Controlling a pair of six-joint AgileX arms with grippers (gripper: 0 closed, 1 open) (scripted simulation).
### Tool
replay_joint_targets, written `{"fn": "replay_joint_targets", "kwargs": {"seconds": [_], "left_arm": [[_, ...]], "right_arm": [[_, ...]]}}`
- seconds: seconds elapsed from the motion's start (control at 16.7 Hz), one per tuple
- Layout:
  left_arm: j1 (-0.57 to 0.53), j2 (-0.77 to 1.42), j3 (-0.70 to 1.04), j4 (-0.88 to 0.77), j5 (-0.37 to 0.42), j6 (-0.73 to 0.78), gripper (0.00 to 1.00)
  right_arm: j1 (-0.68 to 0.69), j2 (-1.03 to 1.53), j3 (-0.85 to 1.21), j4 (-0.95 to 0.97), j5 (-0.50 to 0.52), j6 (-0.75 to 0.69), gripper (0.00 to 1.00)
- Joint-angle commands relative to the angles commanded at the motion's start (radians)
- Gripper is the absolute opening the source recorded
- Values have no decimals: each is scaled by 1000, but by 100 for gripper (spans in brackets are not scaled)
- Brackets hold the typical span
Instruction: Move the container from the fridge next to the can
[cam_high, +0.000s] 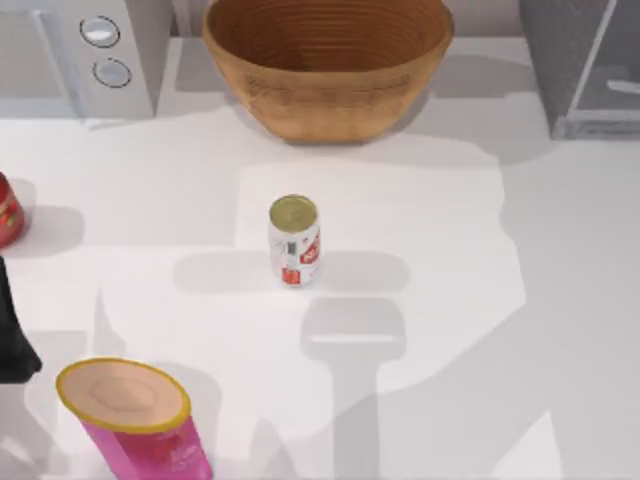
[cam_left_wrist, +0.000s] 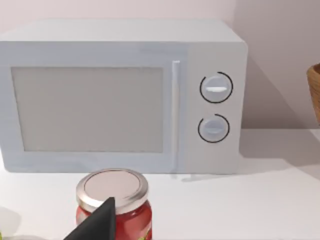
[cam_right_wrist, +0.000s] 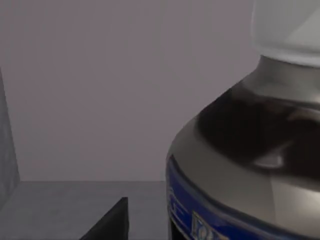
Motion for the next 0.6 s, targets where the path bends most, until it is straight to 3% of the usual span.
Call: {"fn": "replay_joint_targets", "kwargs": {"seconds": [0.6], "left_arm": [[0,0,0,0,0,0,100]], "right_arm": [[0,0,0,0,0,0,2]]}}
